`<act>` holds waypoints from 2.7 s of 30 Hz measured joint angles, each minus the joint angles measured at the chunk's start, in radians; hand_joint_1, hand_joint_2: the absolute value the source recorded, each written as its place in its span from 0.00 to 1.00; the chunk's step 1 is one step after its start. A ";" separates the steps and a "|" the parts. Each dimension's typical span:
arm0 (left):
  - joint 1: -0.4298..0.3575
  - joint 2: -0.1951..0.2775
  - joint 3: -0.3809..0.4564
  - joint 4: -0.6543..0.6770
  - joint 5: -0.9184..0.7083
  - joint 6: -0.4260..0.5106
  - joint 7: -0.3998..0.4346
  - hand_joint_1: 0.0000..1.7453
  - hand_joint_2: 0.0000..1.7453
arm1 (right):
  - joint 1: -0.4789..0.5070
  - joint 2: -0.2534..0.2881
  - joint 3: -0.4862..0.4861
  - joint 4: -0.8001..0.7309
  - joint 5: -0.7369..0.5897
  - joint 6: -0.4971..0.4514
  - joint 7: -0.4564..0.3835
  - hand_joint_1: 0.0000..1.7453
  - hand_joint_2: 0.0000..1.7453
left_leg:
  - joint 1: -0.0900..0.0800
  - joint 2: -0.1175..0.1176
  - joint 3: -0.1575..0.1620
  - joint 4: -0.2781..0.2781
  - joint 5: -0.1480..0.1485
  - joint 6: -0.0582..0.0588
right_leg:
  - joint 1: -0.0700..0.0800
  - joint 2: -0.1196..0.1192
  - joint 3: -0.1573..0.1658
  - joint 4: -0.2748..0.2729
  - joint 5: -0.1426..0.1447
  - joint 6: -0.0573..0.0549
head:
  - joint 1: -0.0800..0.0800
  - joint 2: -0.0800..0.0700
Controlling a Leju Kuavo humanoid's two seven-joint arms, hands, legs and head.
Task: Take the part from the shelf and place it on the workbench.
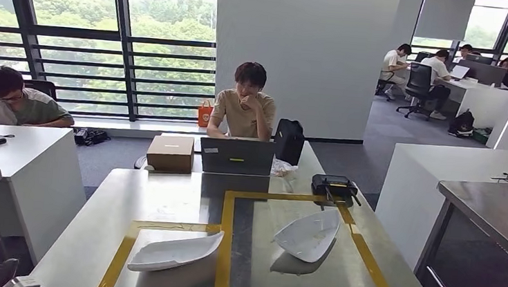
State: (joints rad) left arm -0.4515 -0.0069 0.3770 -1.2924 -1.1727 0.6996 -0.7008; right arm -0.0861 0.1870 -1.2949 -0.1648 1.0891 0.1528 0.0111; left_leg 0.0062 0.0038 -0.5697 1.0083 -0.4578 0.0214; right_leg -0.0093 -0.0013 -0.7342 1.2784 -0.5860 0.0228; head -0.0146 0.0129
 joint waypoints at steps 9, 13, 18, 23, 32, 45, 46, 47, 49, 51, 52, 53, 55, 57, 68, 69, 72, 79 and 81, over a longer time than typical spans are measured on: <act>0.004 -0.001 -0.002 -0.008 0.002 0.000 0.000 0.00 0.00 | -0.002 -0.002 -0.004 0.000 0.000 -0.001 0.000 0.00 0.00 | 0.006 -0.004 -0.074 0.027 0.057 -0.050 | -0.003 0.011 0.201 -0.236 0.058 -0.025 | -0.001 0.000; 0.008 0.001 -0.003 -0.011 0.009 0.000 0.000 0.00 0.00 | -0.002 -0.002 -0.005 0.000 -0.001 -0.002 0.000 0.00 0.00 | 0.011 -0.004 -0.112 0.126 -0.054 -0.068 | -0.005 0.000 0.165 -0.244 0.095 -0.053 | -0.004 0.000; 0.013 0.000 -0.003 -0.011 0.010 0.000 0.000 0.00 0.00 | -0.002 -0.002 -0.005 0.000 -0.001 -0.005 0.001 0.00 0.00 | 0.010 -0.004 -0.091 0.280 -0.109 -0.068 | 0.002 -0.006 0.094 -0.242 0.153 -0.054 | -0.007 0.000; 0.006 0.000 -0.005 -0.009 0.009 0.000 0.000 0.00 0.00 | -0.002 0.000 -0.005 0.000 -0.001 -0.006 -0.001 0.00 0.00 | -0.007 -0.002 0.104 0.006 -0.105 -0.040 | 0.005 -0.007 0.062 -0.245 0.204 -0.034 | -0.006 0.000; 0.029 -0.001 0.004 0.044 0.041 0.000 0.013 0.00 0.00 | 0.000 0.000 -0.006 0.000 0.000 -0.013 0.002 0.00 0.00 | 0.001 0.005 0.003 0.000 -0.004 -0.005 | -0.002 0.000 -0.001 0.032 0.015 0.003 | -0.003 0.000; 0.197 -0.022 0.085 0.464 0.188 -0.001 0.114 0.00 0.00 | 0.001 -0.006 -0.006 0.000 0.022 -0.025 0.033 0.00 0.00 | 0.006 0.002 -0.122 0.175 -0.104 -0.069 | 0.000 0.000 0.155 -0.249 0.109 -0.058 | -0.004 0.000; 0.205 -0.027 0.092 0.495 0.189 -0.001 0.121 0.00 0.00 | 0.002 -0.007 -0.006 0.000 0.021 -0.028 0.032 0.00 0.00 | 0.006 0.001 -0.131 0.232 -0.136 -0.070 | 0.002 -0.002 0.141 -0.248 0.120 -0.058 | -0.004 0.000; 0.214 -0.033 0.103 0.527 0.185 -0.001 0.127 0.00 0.00 | 0.002 -0.008 -0.006 0.000 0.021 -0.030 0.030 0.00 0.00 | 0.006 0.001 -0.130 0.273 -0.145 -0.070 | 0.004 -0.003 0.127 -0.248 0.131 -0.058 | -0.004 0.000; 0.233 -0.046 0.131 0.590 0.167 -0.001 0.135 0.00 0.00 | 0.004 -0.009 -0.006 0.000 0.021 -0.032 0.024 0.00 0.00 | 0.006 0.001 -0.084 0.266 -0.106 -0.063 | 0.006 -0.004 0.100 -0.246 0.152 -0.057 | -0.004 0.000; 0.245 -0.055 0.162 0.638 0.153 -0.001 0.142 0.00 0.00 | 0.005 -0.010 -0.006 0.000 0.024 -0.032 0.018 0.00 0.00 | 0.002 0.001 0.017 0.141 -0.080 -0.050 | 0.009 -0.005 0.079 -0.243 0.172 -0.051 | -0.004 0.000; 0.246 -0.055 0.177 0.660 0.149 -0.001 0.151 0.00 0.00 | 0.005 -0.011 -0.006 0.000 0.027 -0.031 0.017 0.00 0.00 | -0.001 0.002 0.063 0.076 -0.085 -0.044 | 0.010 -0.006 0.074 -0.244 0.181 -0.046 | -0.004 0.000; 0.245 -0.054 0.194 0.688 0.147 0.000 0.167 0.00 0.00 | 0.005 -0.013 -0.005 0.000 0.031 -0.030 0.016 0.00 0.00 | -0.005 0.002 0.093 0.026 -0.097 -0.039 | 0.009 -0.008 0.072 -0.245 0.189 -0.040 | -0.004 0.000; 0.247 -0.045 0.228 0.753 0.142 -0.003 0.223 0.00 0.00 | 0.005 -0.016 -0.004 0.000 0.039 -0.026 0.015 0.00 0.00 | -0.011 0.002 0.102 -0.005 -0.099 -0.030 | 0.006 -0.011 0.073 -0.252 0.207 -0.026 | -0.004 0.000; 0.253 -0.033 0.258 0.827 0.139 -0.024 0.308 0.00 0.00 | 0.006 -0.021 -0.004 0.000 0.042 -0.022 0.010 0.00 0.00 | -0.009 0.004 0.089 -0.011 -0.079 -0.014 | 0.003 -0.009 0.067 -0.245 0.196 -0.013 | -0.005 0.000; 0.386 0.002 0.409 1.047 0.253 -0.199 0.795 0.00 0.00 | 0.003 -0.045 -0.004 0.000 0.044 -0.013 0.012 0.00 0.00 | -0.006 0.009 -0.048 0.025 0.018 -0.019 | 0.004 0.002 0.235 -0.227 0.042 -0.011 | 0.001 0.000; 0.388 0.003 0.427 1.053 0.267 -0.211 0.826 0.00 0.00 | 0.002 -0.047 -0.004 0.000 0.044 -0.016 0.019 0.00 0.00 | -0.005 0.008 -0.051 0.025 0.025 -0.026 | 0.006 0.003 0.249 -0.256 0.031 -0.018 | 0.000 0.000; 0.393 0.006 0.472 1.066 0.292 -0.249 0.877 0.00 0.00 | 0.001 -0.053 -0.004 0.000 0.046 -0.025 0.048 0.00 0.00 | -0.002 0.003 -0.058 0.025 0.030 -0.044 | 0.005 -0.001 0.236 -0.270 0.051 -0.040 | -0.001 0.000; 0.397 -0.003 0.515 1.081 0.302 -0.284 0.818 0.00 0.00 | 0.001 -0.067 -0.004 0.000 0.053 -0.031 0.073 0.00 0.00 | 0.006 -0.001 -0.085 0.272 -0.133 -0.067 | 0.000 -0.011 0.155 -0.271 0.123 -0.051 | -0.006 0.000; 0.394 -0.007 0.518 1.083 0.291 -0.293 0.785 0.00 0.00 | -0.001 -0.067 -0.004 0.000 0.052 -0.030 0.067 0.00 0.00 | 0.008 -0.001 0.004 0.162 -0.086 -0.066 | -0.001 -0.011 0.135 -0.268 0.140 -0.043 | -0.007 0.000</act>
State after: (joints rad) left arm -0.0572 -0.0140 0.8951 -0.2094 -0.8821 0.4062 0.0845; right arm -0.0869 0.1199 -1.2985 -0.1648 1.1407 0.1229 0.0776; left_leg 0.0144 0.0026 -0.5659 1.1702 -0.5437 -0.0450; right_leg -0.0101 -0.0125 -0.5993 1.0107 -0.4460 -0.0202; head -0.0214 0.0130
